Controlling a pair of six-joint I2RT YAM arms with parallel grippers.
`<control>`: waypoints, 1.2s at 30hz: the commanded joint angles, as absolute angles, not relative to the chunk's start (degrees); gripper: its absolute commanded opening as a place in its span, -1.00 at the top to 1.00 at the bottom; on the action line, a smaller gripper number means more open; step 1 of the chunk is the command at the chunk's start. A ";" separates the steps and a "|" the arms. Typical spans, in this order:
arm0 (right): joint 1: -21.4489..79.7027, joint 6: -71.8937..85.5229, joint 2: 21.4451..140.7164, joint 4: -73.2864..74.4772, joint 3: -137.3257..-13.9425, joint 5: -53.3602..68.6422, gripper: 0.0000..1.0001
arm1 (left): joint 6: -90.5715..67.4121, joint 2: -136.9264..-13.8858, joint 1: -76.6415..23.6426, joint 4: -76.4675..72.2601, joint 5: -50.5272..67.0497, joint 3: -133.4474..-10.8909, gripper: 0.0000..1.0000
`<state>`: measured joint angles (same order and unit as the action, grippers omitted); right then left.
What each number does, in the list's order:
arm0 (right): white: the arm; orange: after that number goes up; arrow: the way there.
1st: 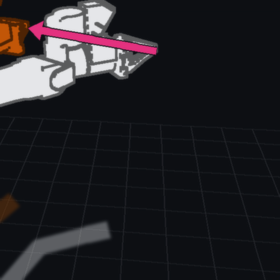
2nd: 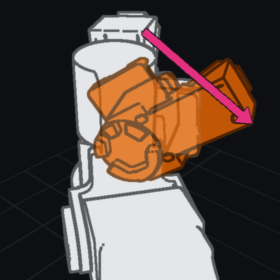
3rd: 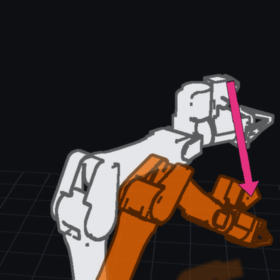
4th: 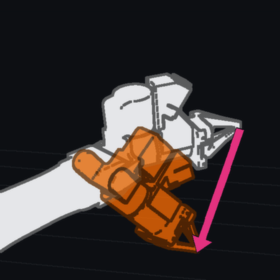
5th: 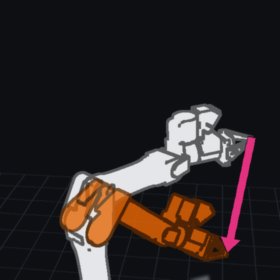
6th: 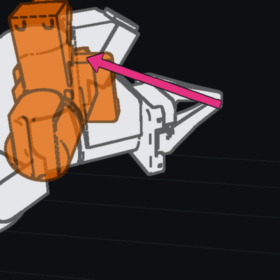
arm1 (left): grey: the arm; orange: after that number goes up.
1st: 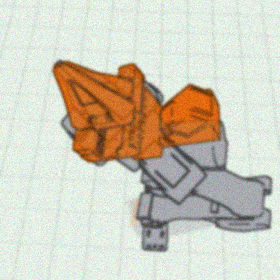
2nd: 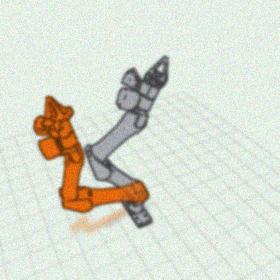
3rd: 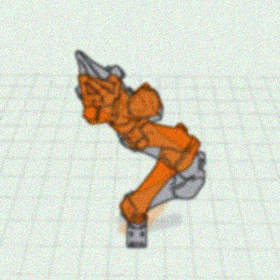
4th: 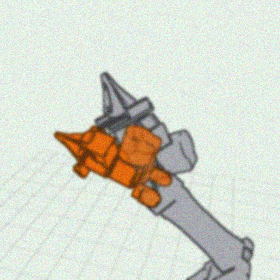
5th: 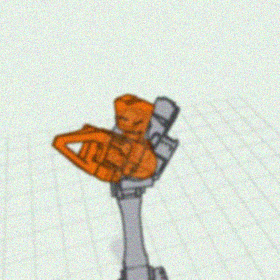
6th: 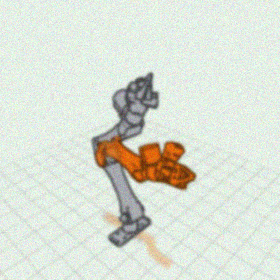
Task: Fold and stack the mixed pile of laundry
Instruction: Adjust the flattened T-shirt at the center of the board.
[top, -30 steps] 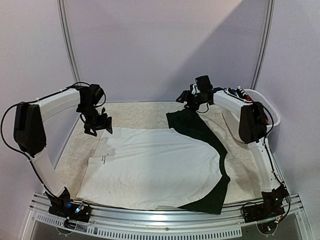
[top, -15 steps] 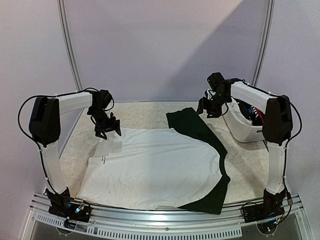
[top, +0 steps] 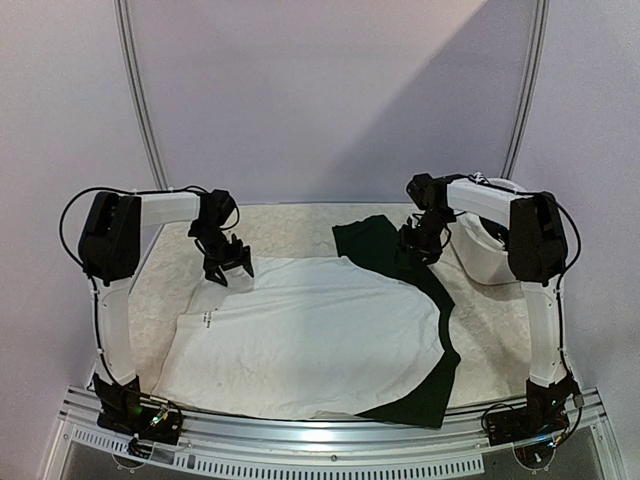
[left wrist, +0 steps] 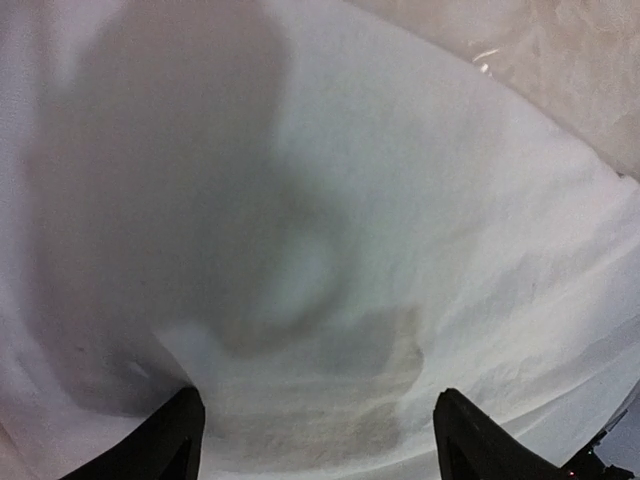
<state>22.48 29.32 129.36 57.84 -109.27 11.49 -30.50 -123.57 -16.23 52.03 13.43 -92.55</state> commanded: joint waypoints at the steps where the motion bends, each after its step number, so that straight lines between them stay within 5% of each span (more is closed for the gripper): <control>1: 22.18 29.61 133.26 59.64 -111.60 13.12 -0.21 | -31.96 -125.93 -16.73 50.88 14.93 -94.31 -0.60; 23: 16.61 29.89 150.33 61.24 -133.34 16.74 -0.13 | -36.01 -137.67 -13.78 52.76 18.28 -106.93 -0.57; 36: 14.08 33.77 155.86 48.34 -141.50 20.99 -0.10 | -40.63 -146.96 -11.40 53.77 19.51 -122.51 -0.55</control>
